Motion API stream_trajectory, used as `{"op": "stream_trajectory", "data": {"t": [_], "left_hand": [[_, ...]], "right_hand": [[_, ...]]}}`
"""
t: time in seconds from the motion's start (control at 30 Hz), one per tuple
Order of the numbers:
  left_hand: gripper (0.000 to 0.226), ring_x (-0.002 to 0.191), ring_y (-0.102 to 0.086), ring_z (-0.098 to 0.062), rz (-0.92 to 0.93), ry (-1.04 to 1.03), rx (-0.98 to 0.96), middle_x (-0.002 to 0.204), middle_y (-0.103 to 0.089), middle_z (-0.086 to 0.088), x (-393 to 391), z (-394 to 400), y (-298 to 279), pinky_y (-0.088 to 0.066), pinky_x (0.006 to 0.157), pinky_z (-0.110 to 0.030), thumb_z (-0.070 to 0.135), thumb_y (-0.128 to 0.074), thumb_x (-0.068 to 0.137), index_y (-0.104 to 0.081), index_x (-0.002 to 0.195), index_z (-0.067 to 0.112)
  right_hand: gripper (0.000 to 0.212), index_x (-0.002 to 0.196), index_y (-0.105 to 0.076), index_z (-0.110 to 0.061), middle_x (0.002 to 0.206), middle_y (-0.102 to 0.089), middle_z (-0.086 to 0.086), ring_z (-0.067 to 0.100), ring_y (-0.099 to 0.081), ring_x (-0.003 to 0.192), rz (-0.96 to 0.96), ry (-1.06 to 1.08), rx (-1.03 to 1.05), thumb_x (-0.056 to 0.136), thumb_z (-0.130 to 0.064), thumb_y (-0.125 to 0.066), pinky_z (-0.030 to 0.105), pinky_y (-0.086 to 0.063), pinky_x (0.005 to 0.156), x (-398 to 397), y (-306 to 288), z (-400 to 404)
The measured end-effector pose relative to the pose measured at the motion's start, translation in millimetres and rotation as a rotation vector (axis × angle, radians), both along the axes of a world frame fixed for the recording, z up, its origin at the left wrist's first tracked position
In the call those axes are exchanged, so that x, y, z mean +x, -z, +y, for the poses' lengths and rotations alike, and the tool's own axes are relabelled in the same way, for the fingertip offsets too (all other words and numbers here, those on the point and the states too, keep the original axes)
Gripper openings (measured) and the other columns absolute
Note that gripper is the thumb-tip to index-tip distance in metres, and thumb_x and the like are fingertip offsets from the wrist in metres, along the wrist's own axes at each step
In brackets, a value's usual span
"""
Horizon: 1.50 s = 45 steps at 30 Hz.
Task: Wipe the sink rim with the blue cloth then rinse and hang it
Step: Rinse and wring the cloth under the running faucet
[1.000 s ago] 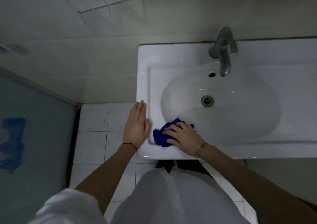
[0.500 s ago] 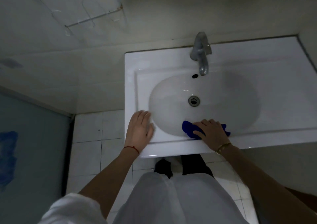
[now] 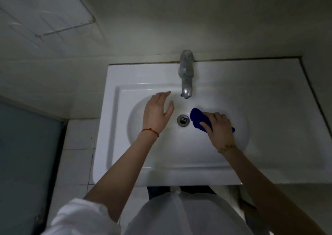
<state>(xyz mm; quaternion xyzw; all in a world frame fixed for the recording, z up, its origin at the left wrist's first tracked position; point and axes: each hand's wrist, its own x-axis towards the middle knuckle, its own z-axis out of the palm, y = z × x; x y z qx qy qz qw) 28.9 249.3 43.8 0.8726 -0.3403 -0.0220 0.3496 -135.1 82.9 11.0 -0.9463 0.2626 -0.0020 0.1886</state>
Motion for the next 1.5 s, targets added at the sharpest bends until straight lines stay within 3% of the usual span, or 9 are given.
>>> {"op": "stream_trajectory", "data": {"t": [0.17,0.43,0.6,0.8,0.97,1.23,1.3,1.4,1.5], "left_hand": [[0.037,0.103,-0.059,-0.014,0.103,-0.096,-0.103,0.119,-0.065,-0.002,10,-58,-10,-0.046,0.088,-0.022,0.032,-0.056,0.098,-0.061,0.129,0.012],[0.022,0.087,-0.059,-0.011,0.144,-0.108,-0.226,0.097,-0.066,0.000,19,-84,-5,-0.052,0.079,-0.029,0.028,-0.057,0.096,-0.068,0.104,0.011],[0.018,0.082,-0.057,0.002,0.241,-0.081,-0.275,0.096,-0.066,0.001,26,-89,-6,-0.047,0.077,-0.011,0.022,-0.057,0.097,-0.069,0.103,0.009],[0.019,0.082,-0.060,-0.016,0.245,-0.032,-0.295,0.091,-0.067,-0.011,40,-91,-18,-0.049,0.076,-0.021,0.016,-0.058,0.096,-0.066,0.093,-0.002],[0.019,0.081,-0.057,-0.012,0.266,-0.046,-0.327,0.091,-0.066,-0.012,45,-96,-22,-0.044,0.074,-0.012,0.014,-0.058,0.096,-0.065,0.093,-0.003],[0.013,0.086,-0.060,-0.008,0.244,-0.163,-0.438,0.096,-0.064,0.003,23,-65,13,-0.050,0.076,-0.020,0.019,-0.055,0.099,-0.065,0.102,0.012],[0.016,0.089,-0.059,-0.010,0.384,-0.312,-0.357,0.101,-0.062,0.003,5,-49,43,-0.051,0.077,-0.025,0.024,-0.055,0.099,-0.061,0.110,0.015],[0.043,0.108,-0.057,-0.015,0.862,-0.391,-0.196,0.125,-0.056,-0.003,-8,-48,76,-0.051,0.092,-0.032,0.040,-0.057,0.096,-0.048,0.134,0.022],[0.046,0.108,-0.061,-0.022,1.360,-0.496,-0.378,0.130,-0.059,-0.009,-7,-60,91,-0.056,0.089,-0.040,0.046,-0.055,0.096,-0.048,0.135,0.024]], "right_hand": [[0.037,0.129,-0.057,-0.011,0.112,-0.061,0.013,0.031,-0.051,0.100,-0.028,-0.057,0.036,0.097,-0.030,-0.052,0.041,-0.039,0.088,17,9,-33],[0.036,0.126,-0.058,-0.010,0.111,-0.061,0.013,0.031,-0.051,0.098,-0.078,-0.096,0.043,0.097,-0.029,-0.053,0.040,-0.039,0.085,40,19,-43],[0.035,0.124,-0.060,-0.009,0.109,-0.062,0.013,0.032,-0.052,0.096,-0.096,-0.059,0.024,0.096,-0.029,-0.054,0.040,-0.039,0.083,44,23,-38],[0.034,0.123,-0.061,-0.007,0.108,-0.063,0.014,0.034,-0.053,0.094,-0.107,-0.015,0.013,0.096,-0.027,-0.056,0.041,-0.041,0.082,46,28,-27],[0.035,0.124,-0.060,-0.007,0.108,-0.063,0.015,0.034,-0.053,0.094,-0.104,0.005,0.013,0.096,-0.028,-0.055,0.043,-0.042,0.082,49,32,-17],[0.034,0.123,-0.061,-0.009,0.108,-0.062,0.013,0.034,-0.053,0.096,-0.112,-0.005,0.032,0.095,-0.028,-0.056,0.041,-0.041,0.084,57,48,-4],[0.033,0.121,-0.062,-0.007,0.107,-0.063,0.014,0.034,-0.054,0.095,-0.158,0.011,0.049,0.094,-0.026,-0.059,0.043,-0.043,0.083,63,54,0],[0.031,0.108,-0.063,-0.002,0.099,-0.062,0.015,0.034,-0.054,0.087,-0.212,-0.003,0.034,0.094,-0.030,-0.057,0.044,-0.047,0.078,75,62,10],[0.041,0.098,-0.059,-0.002,0.094,-0.058,0.014,0.030,-0.051,0.086,-0.197,-0.029,0.053,0.097,-0.039,-0.042,0.041,-0.046,0.080,85,72,22]]}}
